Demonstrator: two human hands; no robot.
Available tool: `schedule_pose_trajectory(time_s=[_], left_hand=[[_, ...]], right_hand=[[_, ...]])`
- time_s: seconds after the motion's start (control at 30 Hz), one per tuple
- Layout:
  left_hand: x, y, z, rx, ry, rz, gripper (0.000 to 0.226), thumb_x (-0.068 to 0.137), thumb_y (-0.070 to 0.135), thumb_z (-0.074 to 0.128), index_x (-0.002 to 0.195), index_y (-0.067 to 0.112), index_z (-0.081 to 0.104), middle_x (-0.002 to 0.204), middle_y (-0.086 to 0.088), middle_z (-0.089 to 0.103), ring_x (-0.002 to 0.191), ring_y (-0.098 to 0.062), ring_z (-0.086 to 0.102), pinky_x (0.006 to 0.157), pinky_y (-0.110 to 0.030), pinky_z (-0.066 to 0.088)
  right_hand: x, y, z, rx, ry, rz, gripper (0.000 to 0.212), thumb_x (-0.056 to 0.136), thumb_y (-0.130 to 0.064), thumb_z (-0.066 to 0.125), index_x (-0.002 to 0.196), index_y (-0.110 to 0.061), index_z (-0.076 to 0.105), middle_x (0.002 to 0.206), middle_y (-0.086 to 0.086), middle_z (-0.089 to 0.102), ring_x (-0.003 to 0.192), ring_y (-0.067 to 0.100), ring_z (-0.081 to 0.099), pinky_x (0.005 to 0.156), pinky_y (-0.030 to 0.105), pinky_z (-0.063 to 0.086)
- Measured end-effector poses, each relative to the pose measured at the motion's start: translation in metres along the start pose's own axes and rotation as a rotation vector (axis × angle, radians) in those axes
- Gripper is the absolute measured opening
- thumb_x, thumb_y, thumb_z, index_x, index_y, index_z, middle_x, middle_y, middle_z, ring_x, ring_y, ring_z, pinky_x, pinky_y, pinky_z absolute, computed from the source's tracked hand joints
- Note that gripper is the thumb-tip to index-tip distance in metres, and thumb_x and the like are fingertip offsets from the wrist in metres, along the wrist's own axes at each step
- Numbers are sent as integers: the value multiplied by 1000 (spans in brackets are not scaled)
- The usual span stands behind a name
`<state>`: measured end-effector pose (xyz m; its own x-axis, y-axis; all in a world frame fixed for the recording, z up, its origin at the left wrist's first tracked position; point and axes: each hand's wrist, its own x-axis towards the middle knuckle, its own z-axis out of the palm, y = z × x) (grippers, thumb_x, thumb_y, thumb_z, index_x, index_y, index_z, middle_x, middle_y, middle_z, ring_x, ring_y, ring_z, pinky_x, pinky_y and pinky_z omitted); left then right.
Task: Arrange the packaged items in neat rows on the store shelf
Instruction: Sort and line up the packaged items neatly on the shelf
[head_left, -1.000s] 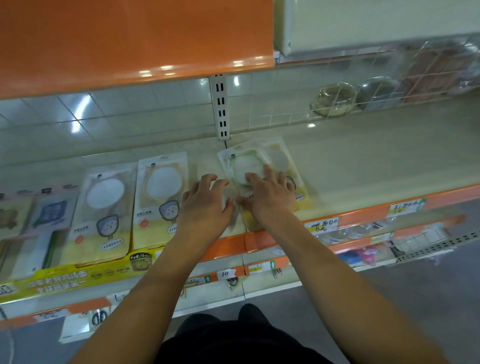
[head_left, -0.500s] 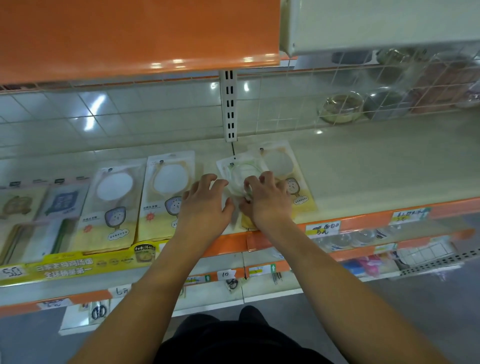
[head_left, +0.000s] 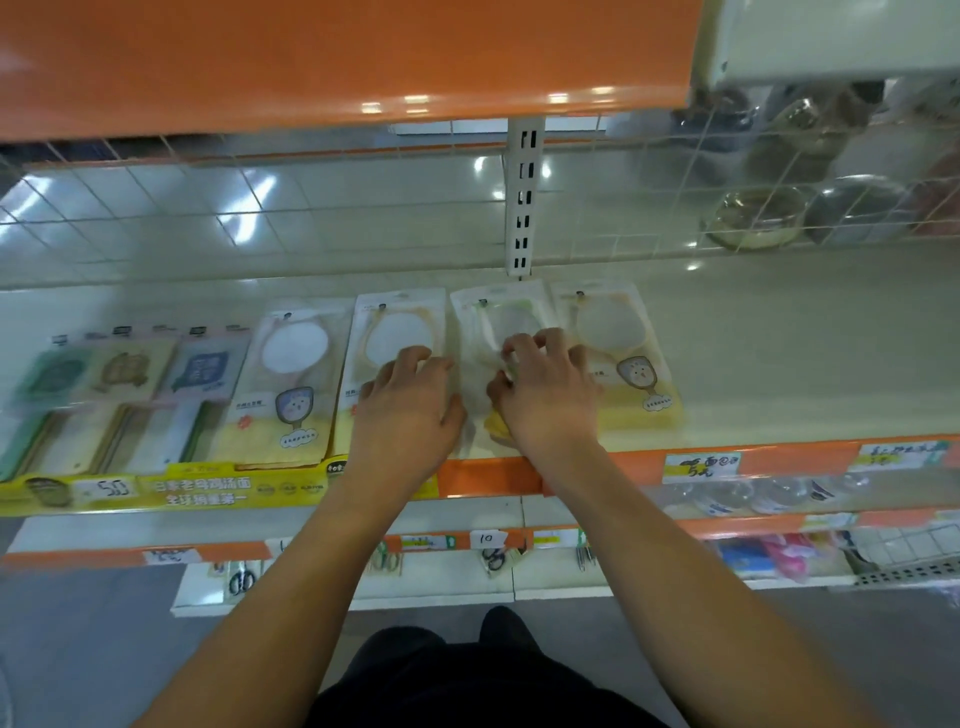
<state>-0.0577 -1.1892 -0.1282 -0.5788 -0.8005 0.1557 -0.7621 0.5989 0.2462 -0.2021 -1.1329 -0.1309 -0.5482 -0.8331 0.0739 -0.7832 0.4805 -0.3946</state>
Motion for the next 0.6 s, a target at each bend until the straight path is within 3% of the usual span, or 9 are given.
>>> schedule_pose_trajectory(time_s=[0.23, 0.43, 0.6], left_hand=[[-7, -54, -14, -33, 48, -51, 44, 81, 38, 50, 118, 16, 61, 127, -10, 55, 109, -35, 58, 84, -46, 48], [-10, -120, -29, -27, 72, -26, 43, 80, 34, 51, 115, 13, 63, 122, -11, 58, 105, -35, 60, 81, -45, 48], [-10, -188, -43, -77, 77, -4, 45, 79, 36, 50, 116, 12, 62, 124, -13, 58, 105, -38, 59, 82, -46, 48]], right_hand=[[1, -61, 19, 19, 15, -47, 29, 88, -37, 57, 115, -28, 56, 120, 2, 45, 108, 29, 41, 81, 37, 40], [-1, -125, 44, 30, 56, -23, 28, 86, -36, 57, 113, -26, 58, 119, 1, 46, 105, 29, 42, 73, 34, 36], [-3, -187, 68, 1, 13, 16, 31, 88, -40, 55, 117, -29, 56, 124, 1, 44, 111, 30, 40, 77, 36, 41]])
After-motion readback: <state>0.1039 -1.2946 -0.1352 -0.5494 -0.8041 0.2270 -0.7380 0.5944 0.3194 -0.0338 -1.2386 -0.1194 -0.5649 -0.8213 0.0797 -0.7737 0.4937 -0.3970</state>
